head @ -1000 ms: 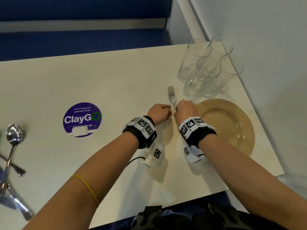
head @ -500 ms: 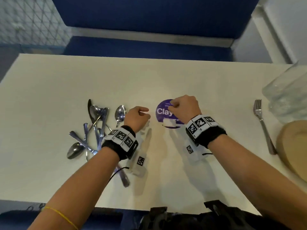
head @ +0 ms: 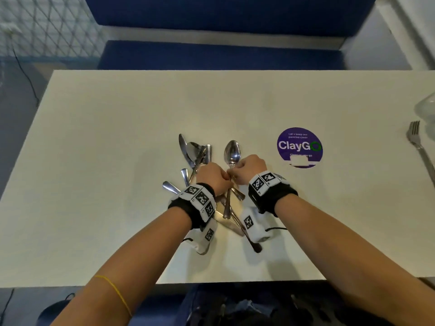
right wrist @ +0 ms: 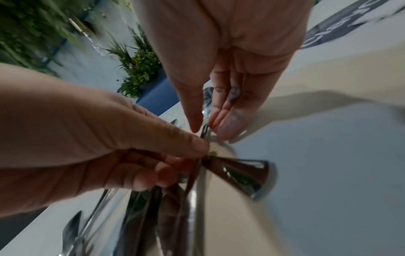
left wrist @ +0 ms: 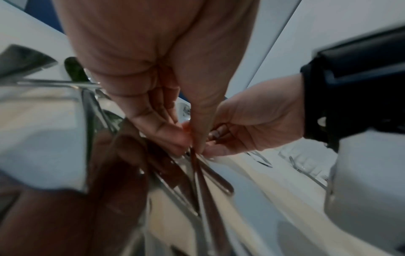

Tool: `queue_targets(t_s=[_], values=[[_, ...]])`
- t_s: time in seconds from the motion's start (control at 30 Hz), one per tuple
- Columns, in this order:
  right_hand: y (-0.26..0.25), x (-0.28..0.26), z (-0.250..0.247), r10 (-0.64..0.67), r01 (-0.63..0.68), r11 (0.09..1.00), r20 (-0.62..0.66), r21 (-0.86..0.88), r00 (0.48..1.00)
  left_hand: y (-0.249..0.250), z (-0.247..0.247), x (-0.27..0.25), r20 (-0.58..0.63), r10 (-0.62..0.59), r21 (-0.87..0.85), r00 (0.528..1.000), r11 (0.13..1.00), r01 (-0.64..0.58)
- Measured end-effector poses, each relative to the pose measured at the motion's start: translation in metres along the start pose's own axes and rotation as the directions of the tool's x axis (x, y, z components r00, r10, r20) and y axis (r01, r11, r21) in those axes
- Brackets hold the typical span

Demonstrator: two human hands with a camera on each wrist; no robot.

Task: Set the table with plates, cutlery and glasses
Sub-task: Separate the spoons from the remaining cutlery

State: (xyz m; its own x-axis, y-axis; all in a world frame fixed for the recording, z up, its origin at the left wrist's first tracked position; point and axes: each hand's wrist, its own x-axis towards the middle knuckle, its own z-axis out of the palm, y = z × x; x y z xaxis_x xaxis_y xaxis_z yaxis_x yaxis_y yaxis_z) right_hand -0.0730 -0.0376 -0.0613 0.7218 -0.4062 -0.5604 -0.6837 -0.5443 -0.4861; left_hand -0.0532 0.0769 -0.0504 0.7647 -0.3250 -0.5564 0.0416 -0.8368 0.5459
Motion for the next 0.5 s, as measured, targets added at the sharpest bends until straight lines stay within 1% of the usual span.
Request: queue_targets(t_s=[0.13,0.2,0.23,0.27,0.3,0.37,0.43,0.5], values=[[-0.001,0.001,0.005,0.075,-0.077,0.995,0.035,0.066,0.997,-0.003,-0.002,0.003,0.071,-0.010,-0.060,0.997,0.998,0.014],[-0.004,0.002,0.000,0.070,-0.075,0.993,0.057,0.091,0.996,-0.005,-0.004,0.003,0.095,-0.018,-0.149,0.995,0.988,0.032],[-0.007,0.003,-0.004,0.047,-0.053,0.994,0.064,0.099,0.997,-0.005,-0.006,0.004,0.101,-0.019,-0.218,0.995,0.975,0.041],[-0.010,0.004,-0.008,0.016,-0.023,0.993,0.062,0.115,0.998,-0.006,-0.008,0.003,0.107,-0.022,-0.318,0.994,0.947,0.055],[-0.013,0.005,-0.012,-0.014,0.005,0.988,0.053,0.155,0.998,-0.006,-0.011,0.003,0.118,-0.023,-0.440,0.993,0.895,0.073],[-0.022,0.004,-0.016,-0.075,0.059,0.951,0.042,0.302,0.996,-0.008,-0.021,0.002,0.115,-0.003,-0.624,0.993,0.778,0.075],[-0.033,-0.001,-0.017,-0.145,0.105,0.877,0.049,0.469,0.988,-0.012,-0.034,0.002,0.083,0.024,-0.707,0.996,0.706,0.042],[-0.044,-0.005,-0.014,-0.194,0.122,0.799,0.060,0.588,0.979,-0.017,-0.048,0.001,0.048,0.063,-0.725,0.997,0.688,-0.009]])
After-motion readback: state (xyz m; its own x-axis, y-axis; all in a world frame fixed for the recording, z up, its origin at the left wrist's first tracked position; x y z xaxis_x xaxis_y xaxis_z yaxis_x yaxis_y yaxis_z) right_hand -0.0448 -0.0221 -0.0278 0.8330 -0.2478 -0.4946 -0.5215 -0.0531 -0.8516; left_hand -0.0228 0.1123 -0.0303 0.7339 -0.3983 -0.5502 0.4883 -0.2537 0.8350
